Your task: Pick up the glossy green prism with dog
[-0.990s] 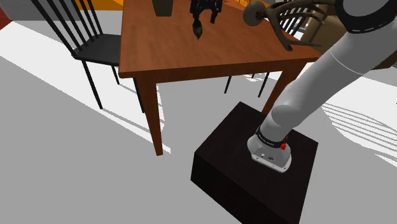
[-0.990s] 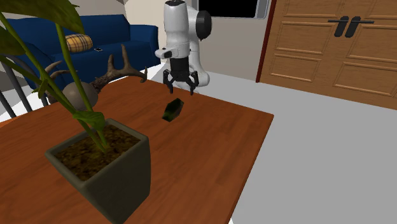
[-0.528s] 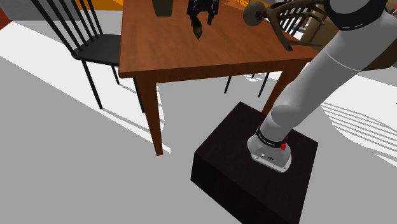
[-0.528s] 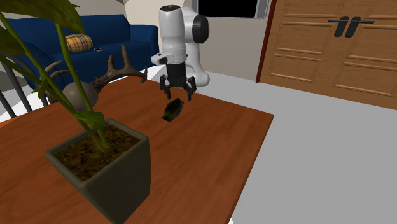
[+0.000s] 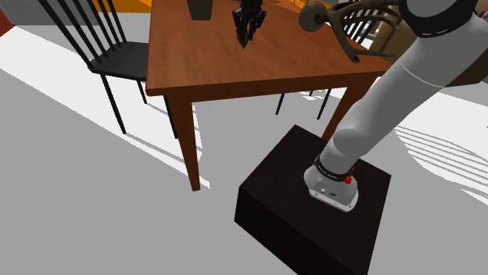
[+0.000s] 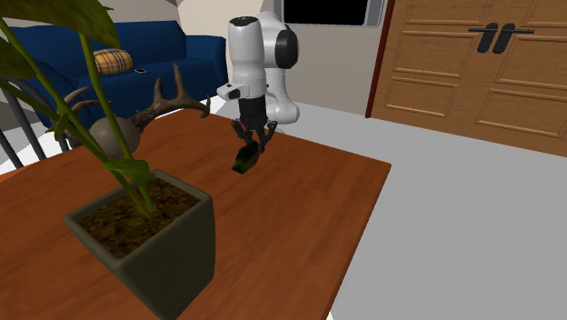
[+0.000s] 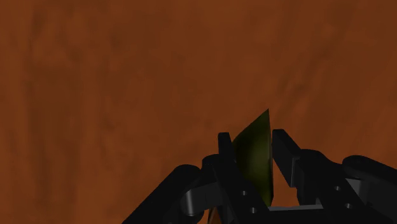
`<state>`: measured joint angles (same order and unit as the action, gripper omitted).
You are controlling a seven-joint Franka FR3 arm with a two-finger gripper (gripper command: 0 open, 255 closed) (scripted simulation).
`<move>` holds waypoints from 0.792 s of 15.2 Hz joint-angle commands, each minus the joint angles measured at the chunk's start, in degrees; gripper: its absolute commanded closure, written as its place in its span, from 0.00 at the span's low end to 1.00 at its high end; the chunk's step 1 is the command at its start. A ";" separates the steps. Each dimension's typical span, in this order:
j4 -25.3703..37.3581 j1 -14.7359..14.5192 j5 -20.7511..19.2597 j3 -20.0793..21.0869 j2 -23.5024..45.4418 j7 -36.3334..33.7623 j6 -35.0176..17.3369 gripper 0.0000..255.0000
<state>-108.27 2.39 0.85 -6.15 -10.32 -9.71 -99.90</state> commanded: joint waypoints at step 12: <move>5.24 0.01 0.04 -0.04 0.60 -0.02 4.67 1.00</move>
<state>-103.67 2.43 0.90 -6.24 -9.66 -9.64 -95.95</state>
